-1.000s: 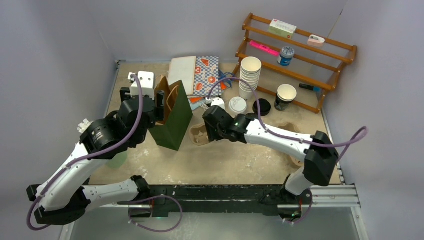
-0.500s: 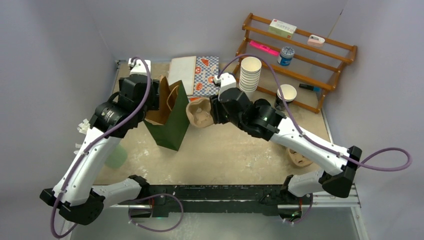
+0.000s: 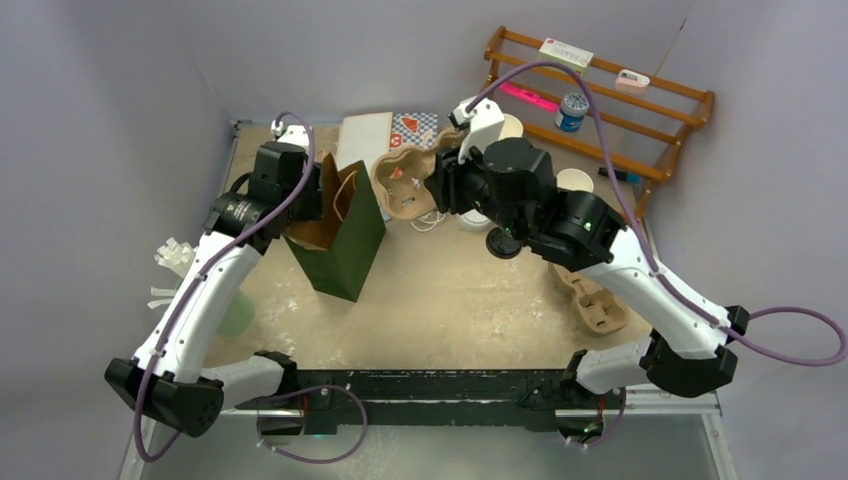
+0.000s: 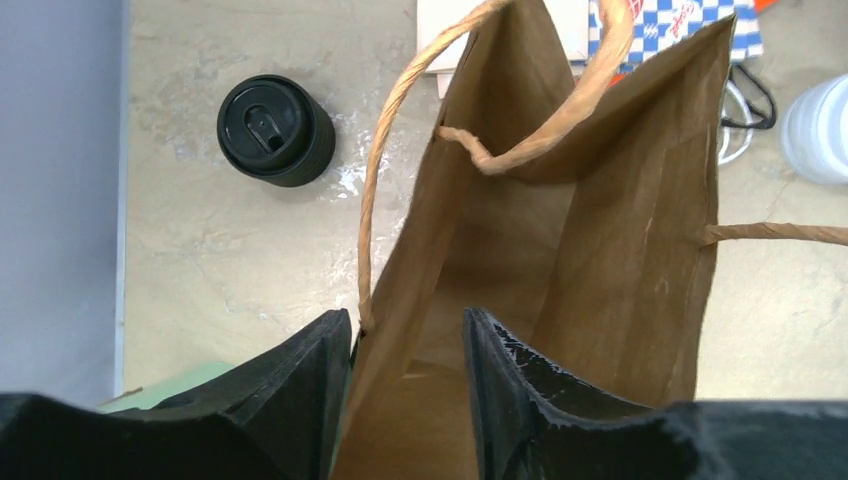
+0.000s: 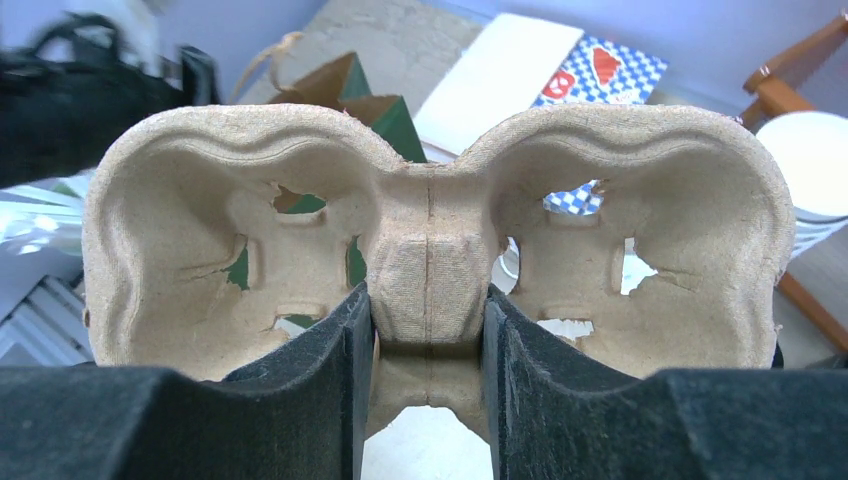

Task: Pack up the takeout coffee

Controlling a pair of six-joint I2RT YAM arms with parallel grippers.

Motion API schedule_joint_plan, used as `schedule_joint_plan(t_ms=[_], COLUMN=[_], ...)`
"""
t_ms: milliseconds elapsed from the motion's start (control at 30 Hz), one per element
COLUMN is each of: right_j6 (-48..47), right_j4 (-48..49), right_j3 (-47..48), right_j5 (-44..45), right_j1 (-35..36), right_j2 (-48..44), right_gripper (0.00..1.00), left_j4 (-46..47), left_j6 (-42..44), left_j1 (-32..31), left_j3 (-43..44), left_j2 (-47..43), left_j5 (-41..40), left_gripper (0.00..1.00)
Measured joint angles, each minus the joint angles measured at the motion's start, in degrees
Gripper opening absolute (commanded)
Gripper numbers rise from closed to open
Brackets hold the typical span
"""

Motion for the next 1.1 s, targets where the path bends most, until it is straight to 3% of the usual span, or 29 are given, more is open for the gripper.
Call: schedule_joint_plan(t_ms=[100, 167, 333, 567, 867, 1100], right_j6=[-1.2, -1.7, -2.3, -2.3, -0.7, 0.2], right_j4=[-0.6, -0.7, -0.9, -3.9, -6.9, -7.7], right_j3=[3.0, 5.2, 9.0, 13.4, 16.8, 17.0], right_j5=[-1.7, -3.5, -9.3, -14.4, -22.4, -26.9], right_j1=[0.0, 0.0, 0.0, 0.0, 0.0, 0.0], right_j2=[-0.6, -0.8, -0.8, 0.2, 1.2, 1.6], right_gripper=[0.36, 0.37, 0.37, 0.36, 0.36, 0.36], left_j4=[1.0, 1.4, 1.5, 3.3, 4.5, 9.6], left_j6=[0.1, 0.0, 1.3, 1.5, 0.2, -2.2], left_j1=[0.0, 0.0, 0.0, -0.6, -9.3, -13.4], left_j3=[-0.6, -0.6, -0.6, -0.5, 1.5, -2.2], left_j2=[1.7, 2.6, 3.7, 1.4, -0.7, 0.4], left_j5=[0.9, 1.3, 3.5, 15.6, 27.0, 33.5], left_gripper=[0.22, 0.0, 0.0, 0.0, 0.0, 0.0])
